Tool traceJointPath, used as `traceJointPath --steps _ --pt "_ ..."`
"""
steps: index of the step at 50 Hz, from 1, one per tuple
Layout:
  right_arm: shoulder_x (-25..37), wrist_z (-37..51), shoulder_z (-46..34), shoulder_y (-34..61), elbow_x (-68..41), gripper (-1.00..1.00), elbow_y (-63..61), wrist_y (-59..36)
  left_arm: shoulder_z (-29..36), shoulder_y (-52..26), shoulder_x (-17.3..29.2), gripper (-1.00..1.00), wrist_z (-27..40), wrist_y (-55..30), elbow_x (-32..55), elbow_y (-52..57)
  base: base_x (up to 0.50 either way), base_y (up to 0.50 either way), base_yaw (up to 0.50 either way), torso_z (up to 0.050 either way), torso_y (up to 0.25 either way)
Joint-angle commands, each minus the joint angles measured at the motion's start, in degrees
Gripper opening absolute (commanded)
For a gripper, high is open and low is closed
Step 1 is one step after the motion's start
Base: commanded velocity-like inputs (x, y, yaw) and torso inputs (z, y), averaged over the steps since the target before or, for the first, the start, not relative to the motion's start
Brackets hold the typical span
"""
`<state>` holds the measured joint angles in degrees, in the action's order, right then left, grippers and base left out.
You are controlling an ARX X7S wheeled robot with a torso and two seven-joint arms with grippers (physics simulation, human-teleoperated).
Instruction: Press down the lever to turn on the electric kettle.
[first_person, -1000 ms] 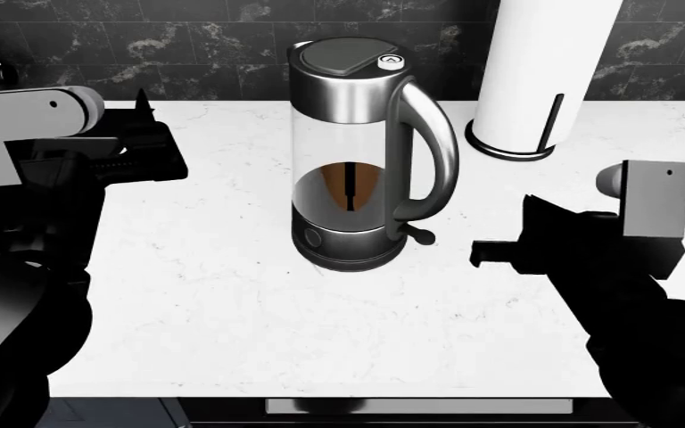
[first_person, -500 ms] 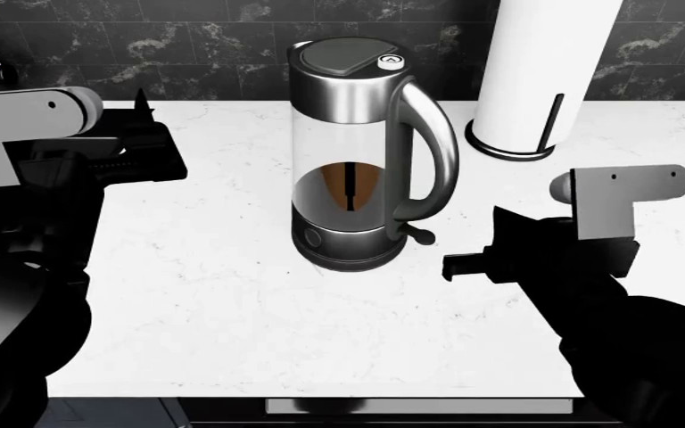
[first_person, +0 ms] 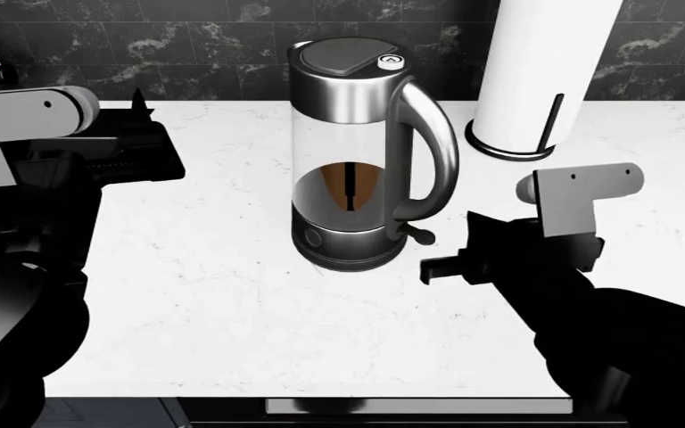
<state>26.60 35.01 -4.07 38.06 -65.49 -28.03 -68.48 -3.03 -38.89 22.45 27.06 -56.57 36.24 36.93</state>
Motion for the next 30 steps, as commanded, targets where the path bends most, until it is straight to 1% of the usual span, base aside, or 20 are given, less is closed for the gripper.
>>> traceJointPath --steps 1,18,30 --pt "-0.38 -1.37 -1.72 -0.29 1.19 -1.00 1.20 1.21 0.01 -0.04 0.06 1.00 0.22 0.13 0.24 -0.07 0.00 0.00 0.00 0.000 0.000" --pt "-0.92 -2.94 -3.57 0.41 2.32 -1.00 2.77 2.60 -0.13 0.41 0.36 1.00 0.38 0.69 0.42 -0.16 0.00 0.00 0.00 0.000 0.000" --pt "-0.77 -3.74 -4.29 -0.79 3.05 -1.00 3.29 3.78 -0.23 0.27 0.44 1.00 0.85 0.41 0.86 0.18 0.00 0.00 0.00 0.000 0.000"
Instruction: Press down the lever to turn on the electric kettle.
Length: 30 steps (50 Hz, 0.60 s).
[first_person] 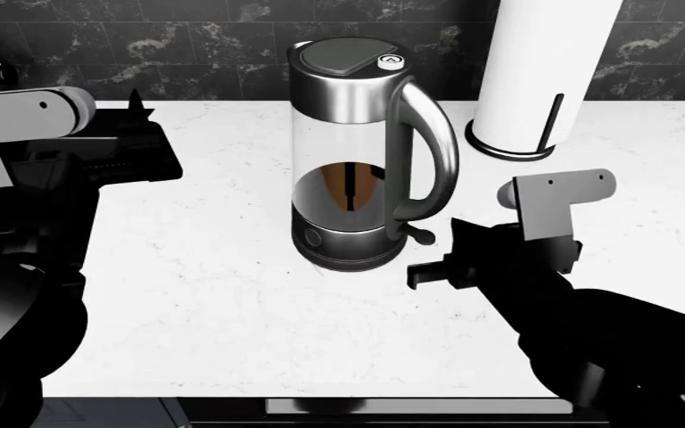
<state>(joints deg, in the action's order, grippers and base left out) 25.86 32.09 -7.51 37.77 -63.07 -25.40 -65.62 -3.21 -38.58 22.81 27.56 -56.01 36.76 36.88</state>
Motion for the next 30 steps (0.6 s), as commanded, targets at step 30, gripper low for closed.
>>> traceJointPath --steps 30 --pt "-1.02 -3.72 -4.32 2.12 2.72 -1.00 4.63 2.87 -0.06 0.43 0.53 1.00 0.64 0.67 0.65 -0.05 0.00 0.00 0.00 0.000 0.000"
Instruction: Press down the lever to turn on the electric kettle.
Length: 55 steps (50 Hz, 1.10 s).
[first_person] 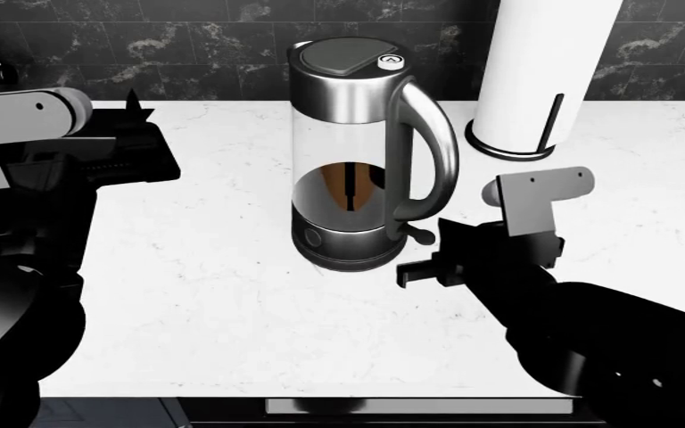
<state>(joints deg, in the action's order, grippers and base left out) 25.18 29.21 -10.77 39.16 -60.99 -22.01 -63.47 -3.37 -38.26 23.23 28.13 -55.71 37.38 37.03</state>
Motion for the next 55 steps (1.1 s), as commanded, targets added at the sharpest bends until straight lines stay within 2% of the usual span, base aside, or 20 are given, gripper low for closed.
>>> traceJointPath --steps 1,31,55 --pt "-0.36 -0.97 -1.20 0.73 0.73 -1.00 1.33 0.82 0.10 0.12 0.13 1.00 0.09 0.39 0.05 -0.20 0.00 0.00 0.00 0.000 0.000" --pt "-1.26 -2.81 -4.65 1.18 2.56 -1.00 6.11 1.93 -0.22 0.38 0.51 1.00 0.72 0.64 0.74 -0.04 0.00 0.00 0.00 0.000 0.000" --pt "-2.27 1.00 -5.56 -2.05 1.94 -1.00 11.91 -0.90 -0.56 0.41 0.83 1.00 1.30 0.76 1.35 0.25 0.00 0.00 0.00 0.000 0.000"
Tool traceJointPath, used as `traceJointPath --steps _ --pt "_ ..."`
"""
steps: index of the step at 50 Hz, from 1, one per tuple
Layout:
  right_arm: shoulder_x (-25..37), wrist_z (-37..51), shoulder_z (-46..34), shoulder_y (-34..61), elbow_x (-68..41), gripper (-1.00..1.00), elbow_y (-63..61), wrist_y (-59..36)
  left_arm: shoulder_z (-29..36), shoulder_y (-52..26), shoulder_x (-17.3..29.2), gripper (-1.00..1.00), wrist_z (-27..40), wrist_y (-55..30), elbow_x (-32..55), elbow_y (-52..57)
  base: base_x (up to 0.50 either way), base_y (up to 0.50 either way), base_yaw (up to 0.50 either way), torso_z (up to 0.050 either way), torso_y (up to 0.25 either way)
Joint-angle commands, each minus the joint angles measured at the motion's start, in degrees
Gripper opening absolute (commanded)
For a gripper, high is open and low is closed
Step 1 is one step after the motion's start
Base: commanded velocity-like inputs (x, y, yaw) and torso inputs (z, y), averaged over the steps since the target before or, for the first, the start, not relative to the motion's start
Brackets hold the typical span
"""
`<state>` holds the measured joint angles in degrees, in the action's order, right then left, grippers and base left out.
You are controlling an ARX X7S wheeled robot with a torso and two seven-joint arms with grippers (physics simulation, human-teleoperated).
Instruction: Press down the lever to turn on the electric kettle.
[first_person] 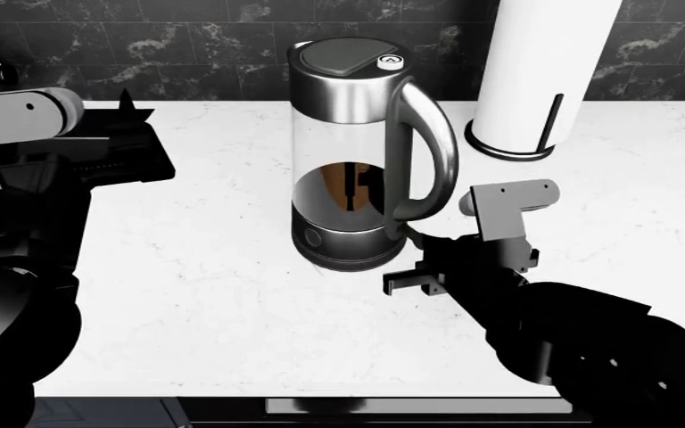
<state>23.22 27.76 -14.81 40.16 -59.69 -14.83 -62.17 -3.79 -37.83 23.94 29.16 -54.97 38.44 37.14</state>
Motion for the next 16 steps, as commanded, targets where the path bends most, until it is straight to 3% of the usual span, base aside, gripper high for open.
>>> traceJointPath --steps 1,16 --pt "-0.30 2.56 -1.43 -3.12 0.55 -1.00 4.88 -2.24 -0.14 0.01 0.14 1.00 0.27 0.09 0.28 0.11 0.00 0.00 0.00 0.000 0.000" --pt "-1.12 5.01 -0.66 -3.78 -2.47 -1.00 7.44 -5.51 -0.40 -0.07 0.31 1.00 0.63 0.07 0.78 0.29 0.00 0.00 0.00 0.000 0.000"
